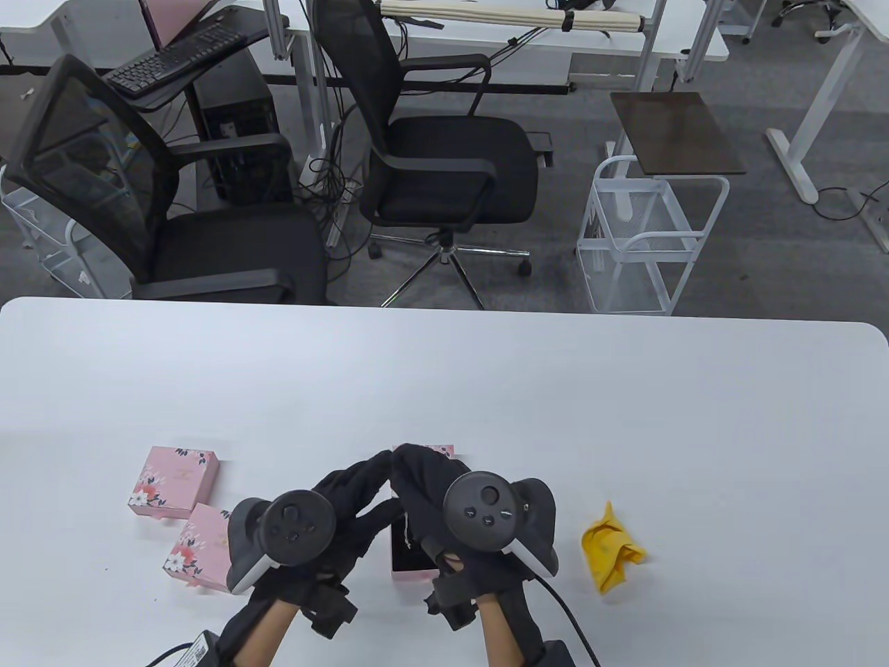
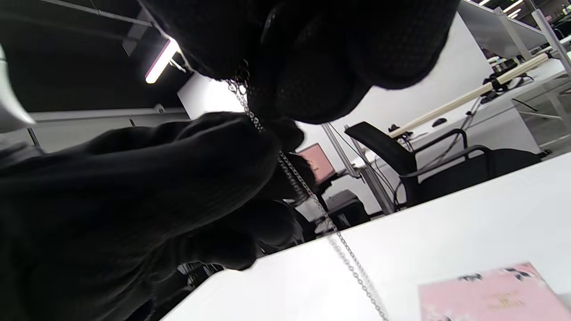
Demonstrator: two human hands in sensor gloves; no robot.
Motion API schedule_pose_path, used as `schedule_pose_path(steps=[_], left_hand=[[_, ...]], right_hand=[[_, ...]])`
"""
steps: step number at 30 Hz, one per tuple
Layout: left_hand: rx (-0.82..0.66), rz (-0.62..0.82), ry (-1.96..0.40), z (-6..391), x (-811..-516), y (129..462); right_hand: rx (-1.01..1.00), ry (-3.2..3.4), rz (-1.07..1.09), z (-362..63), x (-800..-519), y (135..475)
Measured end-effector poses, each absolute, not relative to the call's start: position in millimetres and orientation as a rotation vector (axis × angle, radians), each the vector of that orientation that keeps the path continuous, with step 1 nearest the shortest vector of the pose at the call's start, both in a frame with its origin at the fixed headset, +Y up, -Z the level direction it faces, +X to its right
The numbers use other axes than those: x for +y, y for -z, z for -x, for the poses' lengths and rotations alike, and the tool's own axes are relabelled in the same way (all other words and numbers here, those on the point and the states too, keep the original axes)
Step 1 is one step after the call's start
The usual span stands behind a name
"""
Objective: Dust necklace
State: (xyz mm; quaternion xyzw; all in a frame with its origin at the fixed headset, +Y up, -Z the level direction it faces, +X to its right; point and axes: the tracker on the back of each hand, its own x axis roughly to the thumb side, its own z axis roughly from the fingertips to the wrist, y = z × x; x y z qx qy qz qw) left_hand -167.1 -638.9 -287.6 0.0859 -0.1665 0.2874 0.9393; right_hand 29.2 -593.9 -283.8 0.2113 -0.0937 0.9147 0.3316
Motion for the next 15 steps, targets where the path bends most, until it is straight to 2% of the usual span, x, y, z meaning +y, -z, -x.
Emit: schedule_pose_path(steps=[5,9,15], left_hand=[[-0.381,-0.204,-0.662,164.3,-627.9,291.1],[-0.434,-0.145,-0.699,172.7,-617.7,291.0],[-0.537,0.061,-1.008,187.3,-614.7,298.3]], right_hand=[[-0.277,-2.276,-0.541,-38.3,-587.7,280.2],[-0.251,-2.148,-0.481,-49.4,-590.1,283.8],[-0.129,-1.975,-0.415,-59.8,-601.3,293.8]])
